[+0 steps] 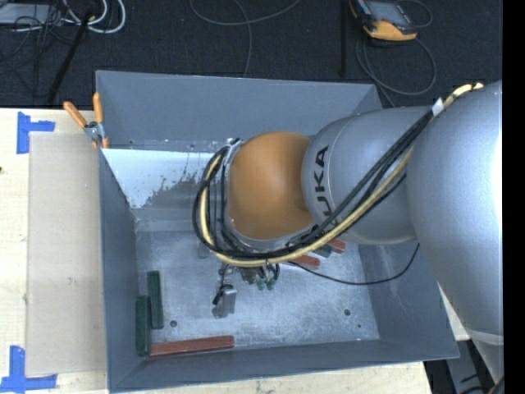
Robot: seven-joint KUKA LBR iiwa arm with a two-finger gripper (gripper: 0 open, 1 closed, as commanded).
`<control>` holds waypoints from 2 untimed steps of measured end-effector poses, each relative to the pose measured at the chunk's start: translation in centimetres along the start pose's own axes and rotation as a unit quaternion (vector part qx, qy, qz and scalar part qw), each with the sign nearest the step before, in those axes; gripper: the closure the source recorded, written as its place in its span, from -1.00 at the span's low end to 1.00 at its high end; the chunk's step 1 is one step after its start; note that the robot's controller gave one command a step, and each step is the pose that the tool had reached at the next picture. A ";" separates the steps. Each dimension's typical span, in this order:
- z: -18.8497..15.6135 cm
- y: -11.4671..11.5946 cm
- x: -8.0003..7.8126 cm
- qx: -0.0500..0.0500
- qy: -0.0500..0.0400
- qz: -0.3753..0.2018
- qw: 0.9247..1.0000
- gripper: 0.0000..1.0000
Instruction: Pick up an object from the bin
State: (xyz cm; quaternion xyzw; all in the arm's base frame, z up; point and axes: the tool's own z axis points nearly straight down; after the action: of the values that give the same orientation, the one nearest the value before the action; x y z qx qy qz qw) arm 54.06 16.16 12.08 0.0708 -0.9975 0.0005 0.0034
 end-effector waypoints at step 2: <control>-3.7 -10.4 -1.2 0.000 -0.002 -0.038 0.999 -1.00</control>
Offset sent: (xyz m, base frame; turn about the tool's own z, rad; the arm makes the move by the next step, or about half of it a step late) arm 0.0189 -0.0526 0.0593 -0.0516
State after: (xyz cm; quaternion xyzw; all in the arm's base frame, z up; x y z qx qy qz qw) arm 56.77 6.05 15.80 0.1089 -0.9941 0.0000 0.0017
